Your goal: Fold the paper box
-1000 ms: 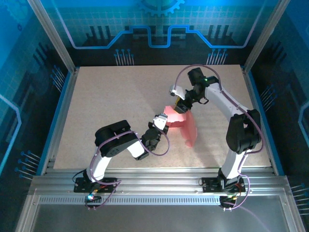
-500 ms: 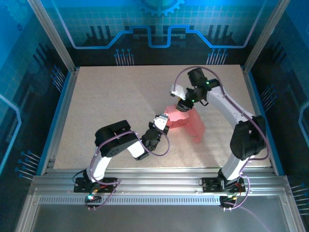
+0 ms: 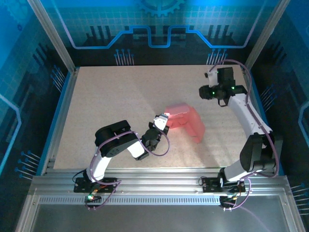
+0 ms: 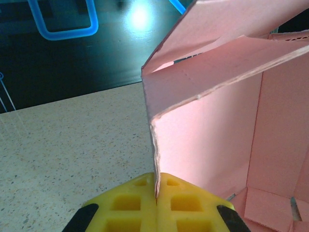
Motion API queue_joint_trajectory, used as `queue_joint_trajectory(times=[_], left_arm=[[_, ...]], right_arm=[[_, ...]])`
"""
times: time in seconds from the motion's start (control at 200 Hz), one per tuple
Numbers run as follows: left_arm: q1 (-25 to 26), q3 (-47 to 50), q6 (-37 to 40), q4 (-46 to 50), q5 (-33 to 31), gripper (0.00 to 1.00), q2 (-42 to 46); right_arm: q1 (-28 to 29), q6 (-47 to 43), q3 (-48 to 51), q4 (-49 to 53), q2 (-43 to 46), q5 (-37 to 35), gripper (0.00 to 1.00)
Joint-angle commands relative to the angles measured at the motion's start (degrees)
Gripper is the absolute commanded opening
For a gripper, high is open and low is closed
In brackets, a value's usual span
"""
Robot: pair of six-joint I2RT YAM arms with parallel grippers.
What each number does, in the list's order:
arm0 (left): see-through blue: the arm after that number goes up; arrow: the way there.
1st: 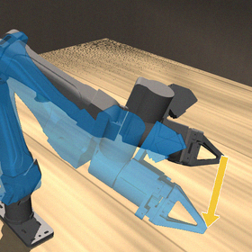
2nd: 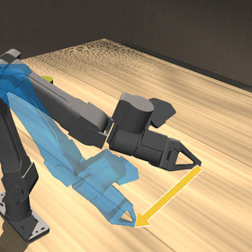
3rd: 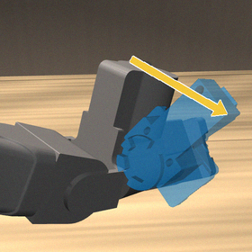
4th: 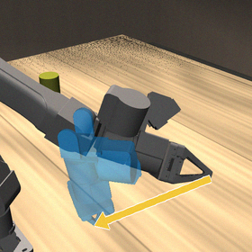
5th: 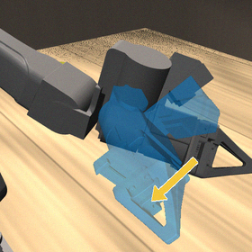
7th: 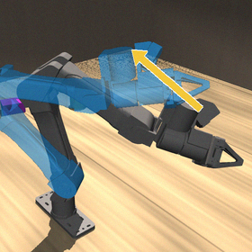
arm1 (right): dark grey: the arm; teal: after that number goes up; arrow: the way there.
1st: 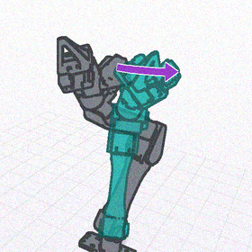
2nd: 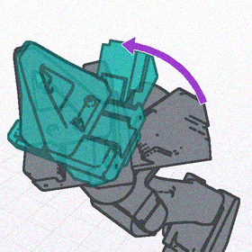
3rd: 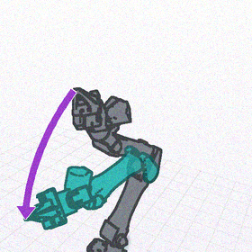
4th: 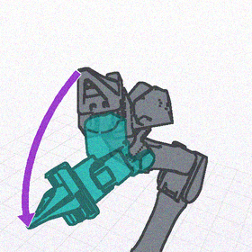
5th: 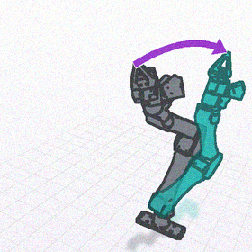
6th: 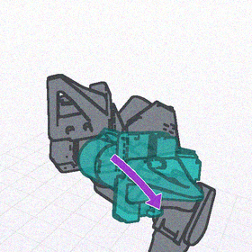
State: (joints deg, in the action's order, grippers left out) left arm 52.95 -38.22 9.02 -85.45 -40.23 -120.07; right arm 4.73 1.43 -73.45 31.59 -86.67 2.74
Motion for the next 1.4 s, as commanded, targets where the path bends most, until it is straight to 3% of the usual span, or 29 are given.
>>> queue_joint_trajectory(times=[0.0, 0.285, 0.445, 0.665, 0.845, 0.991, 1.396], left_arm=[[0.3, -0.1, 0.6, 5.1, 0.9, 0.00, -1.9], [0.3, -0.5, 0.0, 5.2, 1.9, 0.00, -1.6], [0.3, -0.5, -0.1, 5.2, 2.7, 0.00, -1.4], [-0.2, -0.5, -1.0, 5.2, 4.6, 0.00, -1.2], [-0.3, -1.2, -0.5, 5.1, 6.0, 0.00, -1.0], [-0.3, -1.3, -0.5, 5.1, 6.3, 0.00, -1.1], [-0.7, -0.1, -1.4, 5.1, 6.1, 0.00, -0.6]], right_arm=[[0.4, 8.4, 6.1, 2.6, -0.1, -0.3, 0.41], [3.2, 7.3, 13.5, -4.2, 1.4, 16.4, 0.40], [4.6, 9.4, 15.1, -8.5, 1.3, 20.7, 0.40], [7.6, 13.5, 18.2, -14.5, 1.0, 20.0, 0.38], [13.5, 16.2, 20.6, -16.9, 2.8, 6.3, 0.39], [13.9, 18.8, 21.4, -18.8, 3.3, 3.6, 0.39], [4.9, 20.4, 22.4, -19.8, 4.7, 12.9, 0.39]])
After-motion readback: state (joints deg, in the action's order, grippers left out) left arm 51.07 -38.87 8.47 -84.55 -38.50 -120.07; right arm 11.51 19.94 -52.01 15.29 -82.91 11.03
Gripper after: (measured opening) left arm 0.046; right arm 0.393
